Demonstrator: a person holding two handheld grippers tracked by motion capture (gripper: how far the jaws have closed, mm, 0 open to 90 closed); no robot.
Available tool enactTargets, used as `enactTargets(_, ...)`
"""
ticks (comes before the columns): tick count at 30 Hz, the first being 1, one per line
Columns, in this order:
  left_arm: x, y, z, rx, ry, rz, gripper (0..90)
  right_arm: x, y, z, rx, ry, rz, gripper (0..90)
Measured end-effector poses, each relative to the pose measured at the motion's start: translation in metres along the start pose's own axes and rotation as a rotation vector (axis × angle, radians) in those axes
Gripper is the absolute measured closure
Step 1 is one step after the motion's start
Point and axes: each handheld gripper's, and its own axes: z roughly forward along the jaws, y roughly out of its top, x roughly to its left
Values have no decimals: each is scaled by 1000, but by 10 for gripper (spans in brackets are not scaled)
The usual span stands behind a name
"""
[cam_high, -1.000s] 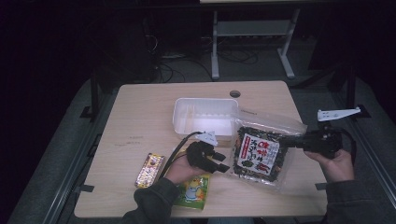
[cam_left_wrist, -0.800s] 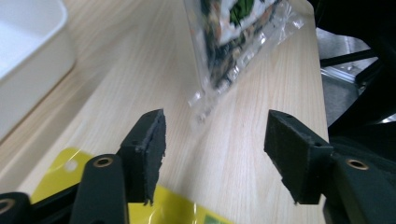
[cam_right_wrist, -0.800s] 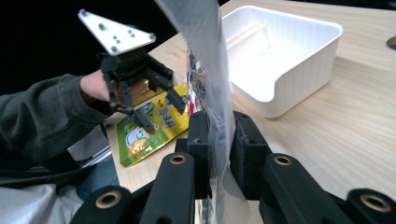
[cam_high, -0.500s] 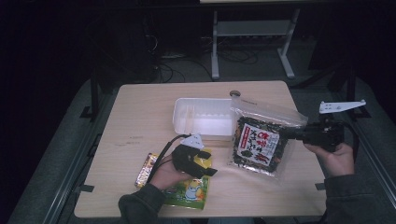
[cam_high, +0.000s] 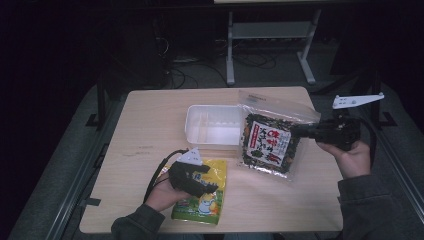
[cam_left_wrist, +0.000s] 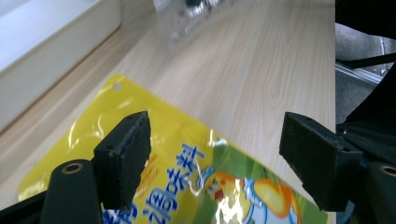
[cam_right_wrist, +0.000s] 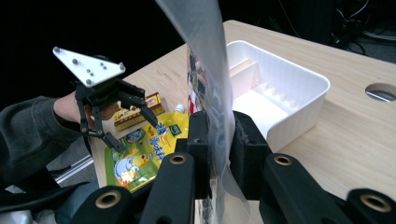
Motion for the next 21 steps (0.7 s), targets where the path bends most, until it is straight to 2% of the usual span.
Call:
enactTargets(4,0,-12,-10,-4,15,-19,225,3,13,5,1,-11,-17,788)
enactTargets(21,0,-36,-37,-12,88,-41,207,6,50,32,-24,-44,-51,789)
